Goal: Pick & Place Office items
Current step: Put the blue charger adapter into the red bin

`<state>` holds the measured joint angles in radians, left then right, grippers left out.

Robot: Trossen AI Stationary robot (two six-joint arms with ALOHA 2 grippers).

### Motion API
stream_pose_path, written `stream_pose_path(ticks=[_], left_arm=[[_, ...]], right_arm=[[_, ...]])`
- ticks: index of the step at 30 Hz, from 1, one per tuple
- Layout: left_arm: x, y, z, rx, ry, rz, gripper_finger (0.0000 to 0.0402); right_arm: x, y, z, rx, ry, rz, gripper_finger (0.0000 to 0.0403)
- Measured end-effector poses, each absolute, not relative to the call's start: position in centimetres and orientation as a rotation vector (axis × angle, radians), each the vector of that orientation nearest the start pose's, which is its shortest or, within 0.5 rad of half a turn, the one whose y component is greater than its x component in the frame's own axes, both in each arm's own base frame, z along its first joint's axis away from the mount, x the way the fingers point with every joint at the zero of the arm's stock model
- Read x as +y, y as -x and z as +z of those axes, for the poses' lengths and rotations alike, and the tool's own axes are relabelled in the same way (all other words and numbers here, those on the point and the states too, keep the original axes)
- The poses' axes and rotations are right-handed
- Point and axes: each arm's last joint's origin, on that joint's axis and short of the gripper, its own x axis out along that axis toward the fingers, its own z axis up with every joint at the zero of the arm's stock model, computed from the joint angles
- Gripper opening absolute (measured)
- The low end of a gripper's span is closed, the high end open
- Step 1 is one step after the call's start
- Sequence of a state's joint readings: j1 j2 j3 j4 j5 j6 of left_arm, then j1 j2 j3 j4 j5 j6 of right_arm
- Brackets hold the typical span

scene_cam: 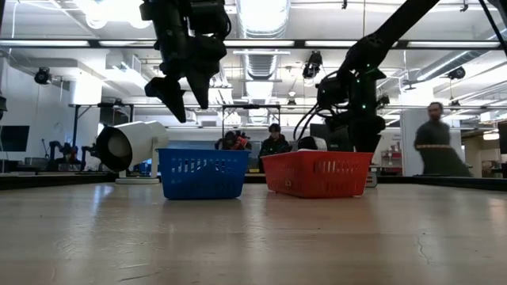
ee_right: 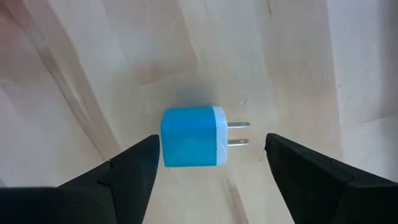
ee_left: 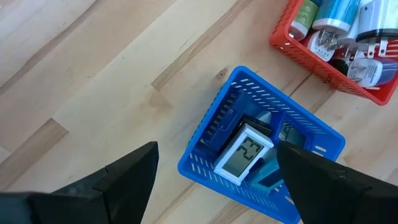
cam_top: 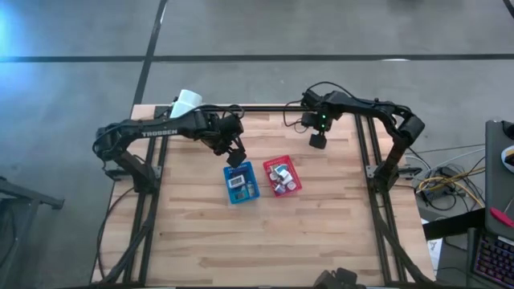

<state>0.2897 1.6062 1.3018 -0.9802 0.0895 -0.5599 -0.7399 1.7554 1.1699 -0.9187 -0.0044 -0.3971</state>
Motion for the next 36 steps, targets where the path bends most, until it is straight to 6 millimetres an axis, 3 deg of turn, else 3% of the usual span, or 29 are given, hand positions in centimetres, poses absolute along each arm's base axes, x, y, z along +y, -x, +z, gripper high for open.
stream_pose_path(ticks=[27, 36], left_arm=[[8.6, -29.6, 25.8, 1.196, 0.714, 0.52, 0.0332], [8.5, -29.6, 25.8, 1.197, 0.712, 0.518, 0.0332]], right_arm=[[-20.9, -23.0, 18.0, 1.498, -0.266, -0.276, 0.0288], [-21.0, -23.1, 17.0, 1.524, -0.3, -0.271, 0.0291]])
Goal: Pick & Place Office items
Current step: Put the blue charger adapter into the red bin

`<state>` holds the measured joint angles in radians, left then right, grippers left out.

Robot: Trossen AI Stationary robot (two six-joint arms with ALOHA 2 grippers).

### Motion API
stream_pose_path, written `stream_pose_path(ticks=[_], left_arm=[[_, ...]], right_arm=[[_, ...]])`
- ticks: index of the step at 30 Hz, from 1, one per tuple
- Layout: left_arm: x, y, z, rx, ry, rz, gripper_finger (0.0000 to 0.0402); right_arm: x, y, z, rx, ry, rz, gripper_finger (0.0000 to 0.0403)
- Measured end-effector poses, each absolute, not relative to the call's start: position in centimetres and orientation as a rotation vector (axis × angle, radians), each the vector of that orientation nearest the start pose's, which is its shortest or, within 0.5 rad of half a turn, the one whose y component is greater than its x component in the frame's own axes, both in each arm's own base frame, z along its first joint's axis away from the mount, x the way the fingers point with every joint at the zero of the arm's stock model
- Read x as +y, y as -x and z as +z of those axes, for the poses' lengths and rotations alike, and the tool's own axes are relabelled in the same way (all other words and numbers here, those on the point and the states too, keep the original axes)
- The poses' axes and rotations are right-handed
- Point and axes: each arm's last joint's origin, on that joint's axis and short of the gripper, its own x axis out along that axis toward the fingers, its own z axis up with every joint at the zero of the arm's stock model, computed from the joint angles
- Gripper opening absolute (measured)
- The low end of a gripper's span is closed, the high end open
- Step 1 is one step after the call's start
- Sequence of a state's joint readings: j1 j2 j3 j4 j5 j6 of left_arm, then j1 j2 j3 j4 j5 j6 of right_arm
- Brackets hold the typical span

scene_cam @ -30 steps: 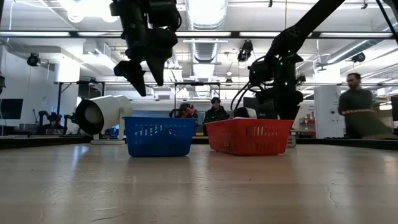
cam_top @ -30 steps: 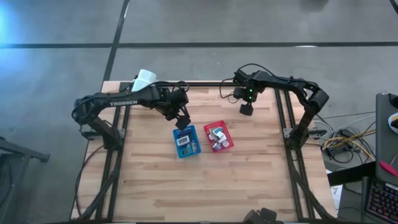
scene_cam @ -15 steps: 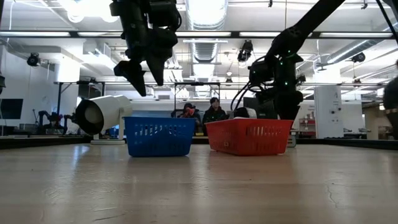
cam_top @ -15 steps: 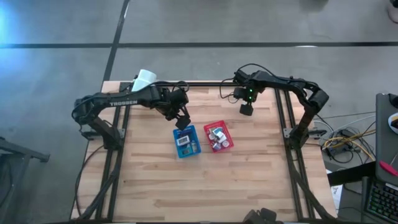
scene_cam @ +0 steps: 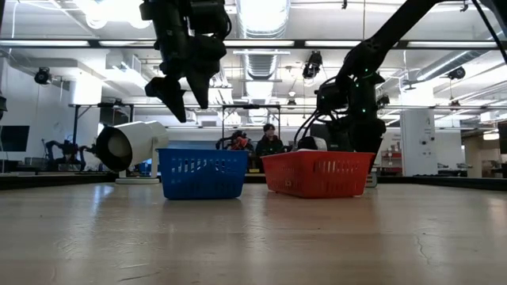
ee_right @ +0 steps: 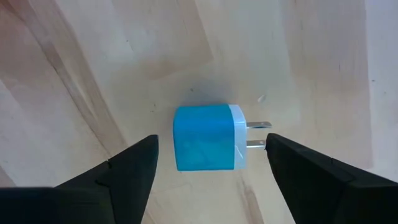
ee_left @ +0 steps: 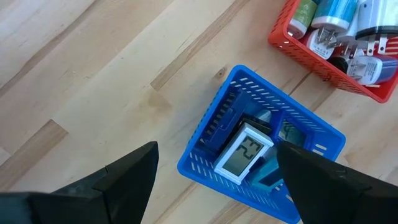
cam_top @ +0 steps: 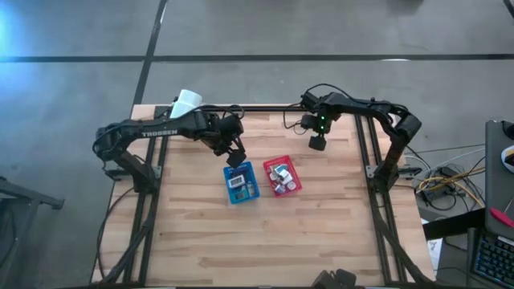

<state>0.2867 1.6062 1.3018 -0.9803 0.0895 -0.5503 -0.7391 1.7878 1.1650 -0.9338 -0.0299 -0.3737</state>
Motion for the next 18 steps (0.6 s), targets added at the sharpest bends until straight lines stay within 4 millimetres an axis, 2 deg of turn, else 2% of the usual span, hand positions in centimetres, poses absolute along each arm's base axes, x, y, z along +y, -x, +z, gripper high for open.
stream_pose_path(ticks=[8, 18], left_arm=[[8.45, -29.65, 25.85, 1.198, 0.712, 0.517, 0.0332], [8.45, -29.65, 25.85, 1.198, 0.712, 0.517, 0.0332]], right_arm=[[-21.02, -23.13, 17.01, 1.525, -0.297, -0.28, 0.031], [-20.97, -23.07, 16.88, 1.528, -0.297, -0.276, 0.029]])
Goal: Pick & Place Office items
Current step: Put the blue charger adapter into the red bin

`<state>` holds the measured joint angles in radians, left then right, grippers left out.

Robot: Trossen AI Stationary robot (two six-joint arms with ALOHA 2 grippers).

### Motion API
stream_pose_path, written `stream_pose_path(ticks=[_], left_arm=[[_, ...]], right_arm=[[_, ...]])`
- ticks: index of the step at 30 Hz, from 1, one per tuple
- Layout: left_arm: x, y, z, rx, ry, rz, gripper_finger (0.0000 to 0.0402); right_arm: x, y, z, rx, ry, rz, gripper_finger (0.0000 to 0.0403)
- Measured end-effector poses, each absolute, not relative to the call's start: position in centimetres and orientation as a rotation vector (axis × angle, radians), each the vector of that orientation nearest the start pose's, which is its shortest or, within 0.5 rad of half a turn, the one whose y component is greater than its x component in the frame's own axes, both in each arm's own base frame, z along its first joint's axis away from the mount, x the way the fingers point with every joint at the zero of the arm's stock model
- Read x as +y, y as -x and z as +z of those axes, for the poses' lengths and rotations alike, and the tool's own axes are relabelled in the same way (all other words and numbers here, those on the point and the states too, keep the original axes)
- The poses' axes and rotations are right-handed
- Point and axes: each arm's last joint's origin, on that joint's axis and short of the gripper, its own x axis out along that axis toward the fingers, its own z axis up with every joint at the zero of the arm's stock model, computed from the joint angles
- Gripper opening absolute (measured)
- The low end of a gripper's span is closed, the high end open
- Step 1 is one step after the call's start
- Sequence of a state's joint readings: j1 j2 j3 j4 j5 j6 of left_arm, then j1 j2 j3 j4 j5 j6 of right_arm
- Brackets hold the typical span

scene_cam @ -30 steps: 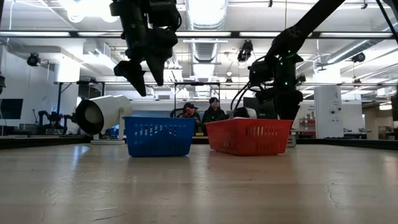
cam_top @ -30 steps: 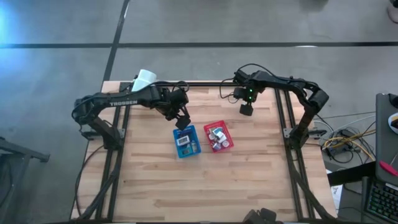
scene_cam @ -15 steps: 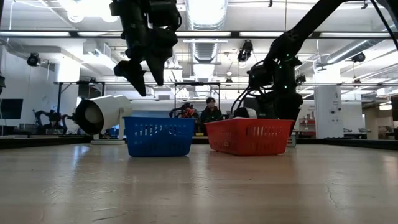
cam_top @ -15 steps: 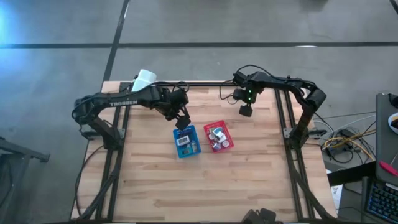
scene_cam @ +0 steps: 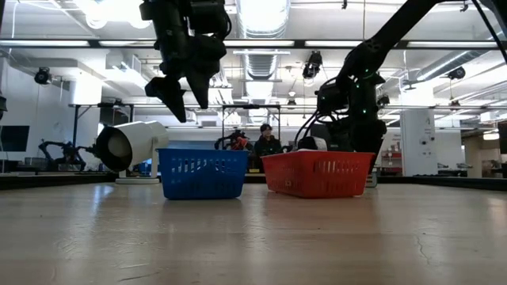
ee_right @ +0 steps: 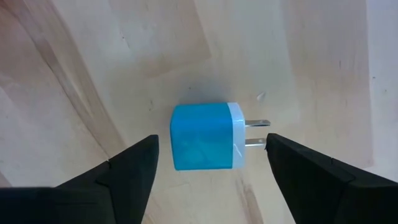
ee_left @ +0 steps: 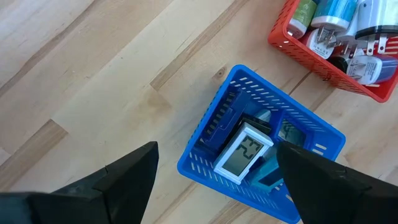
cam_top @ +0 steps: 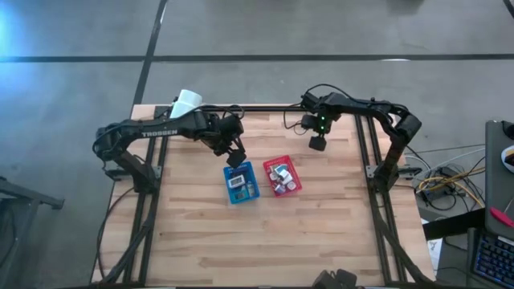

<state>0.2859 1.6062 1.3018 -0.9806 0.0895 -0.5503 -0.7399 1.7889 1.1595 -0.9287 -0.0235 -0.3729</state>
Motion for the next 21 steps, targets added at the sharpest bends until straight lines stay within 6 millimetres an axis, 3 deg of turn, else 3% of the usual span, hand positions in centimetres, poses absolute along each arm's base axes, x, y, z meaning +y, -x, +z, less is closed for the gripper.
stream_pose_path(ticks=[21], left_arm=[[8.43, -29.65, 25.85, 1.198, 0.712, 0.517, 0.0332]], right_arm=[[-20.68, -22.77, 16.08, 1.534, -0.305, -0.273, 0.0288]])
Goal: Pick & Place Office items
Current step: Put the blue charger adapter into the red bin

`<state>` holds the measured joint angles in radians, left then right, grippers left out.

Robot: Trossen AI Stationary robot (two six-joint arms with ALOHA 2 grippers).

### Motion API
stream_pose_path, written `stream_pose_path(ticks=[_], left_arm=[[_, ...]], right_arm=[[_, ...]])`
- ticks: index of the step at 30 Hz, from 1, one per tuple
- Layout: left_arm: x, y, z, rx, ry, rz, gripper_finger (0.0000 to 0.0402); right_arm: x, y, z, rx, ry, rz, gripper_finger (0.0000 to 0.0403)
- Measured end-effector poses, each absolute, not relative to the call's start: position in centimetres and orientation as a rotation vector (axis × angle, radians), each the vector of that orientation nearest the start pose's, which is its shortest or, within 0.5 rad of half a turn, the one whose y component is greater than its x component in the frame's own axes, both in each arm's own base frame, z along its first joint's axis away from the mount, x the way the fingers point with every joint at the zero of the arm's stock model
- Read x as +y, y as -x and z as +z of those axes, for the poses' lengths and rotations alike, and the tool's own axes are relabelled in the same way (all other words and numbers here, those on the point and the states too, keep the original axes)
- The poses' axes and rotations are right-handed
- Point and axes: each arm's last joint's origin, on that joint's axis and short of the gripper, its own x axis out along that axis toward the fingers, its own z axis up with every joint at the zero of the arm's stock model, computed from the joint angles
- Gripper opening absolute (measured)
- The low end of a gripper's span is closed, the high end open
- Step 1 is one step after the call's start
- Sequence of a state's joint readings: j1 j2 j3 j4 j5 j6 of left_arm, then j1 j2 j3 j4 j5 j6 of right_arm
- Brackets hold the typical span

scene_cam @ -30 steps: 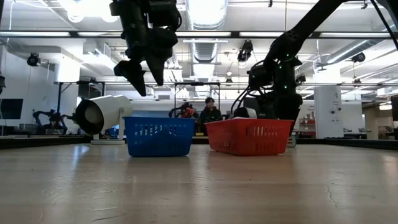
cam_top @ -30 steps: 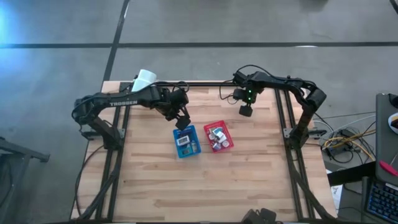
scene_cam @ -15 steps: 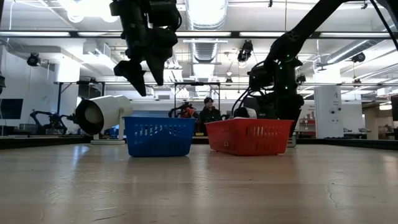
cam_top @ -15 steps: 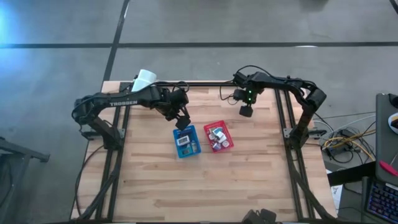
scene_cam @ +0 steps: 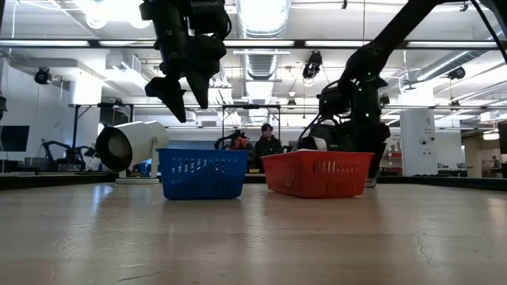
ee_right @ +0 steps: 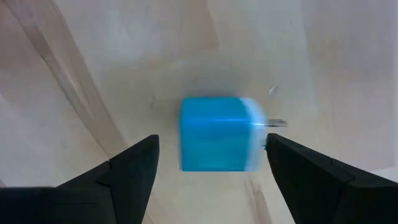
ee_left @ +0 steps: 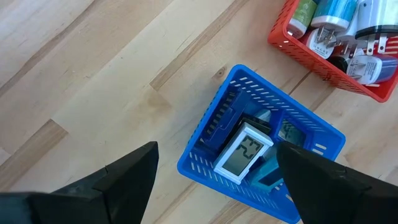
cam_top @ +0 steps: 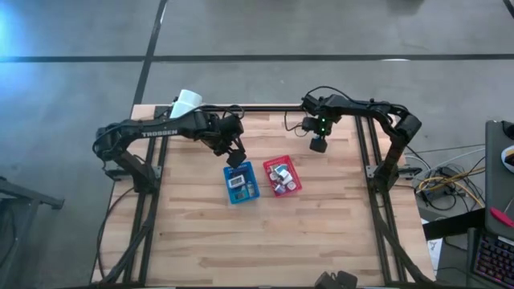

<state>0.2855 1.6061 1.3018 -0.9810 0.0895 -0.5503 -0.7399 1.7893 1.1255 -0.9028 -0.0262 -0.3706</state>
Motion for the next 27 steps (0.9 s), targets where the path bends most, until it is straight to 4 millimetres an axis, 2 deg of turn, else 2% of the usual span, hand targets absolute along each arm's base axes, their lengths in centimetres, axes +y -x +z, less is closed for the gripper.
stream_pose_path(ticks=[10, 20, 27], left_arm=[[8.42, -29.65, 25.85, 1.198, 0.711, 0.517, 0.0332], [8.42, -29.65, 25.86, 1.198, 0.712, 0.516, 0.0332], [8.42, -29.65, 25.87, 1.199, 0.713, 0.515, 0.0332]], right_arm=[[-20.26, -22.38, 15.36, 1.554, -0.315, -0.265, 0.0284], [-20.85, -23.02, 16.13, 1.511, -0.293, -0.287, 0.0269], [-20.96, -23.15, 16.3, 1.503, -0.288, -0.29, 0.0273]])
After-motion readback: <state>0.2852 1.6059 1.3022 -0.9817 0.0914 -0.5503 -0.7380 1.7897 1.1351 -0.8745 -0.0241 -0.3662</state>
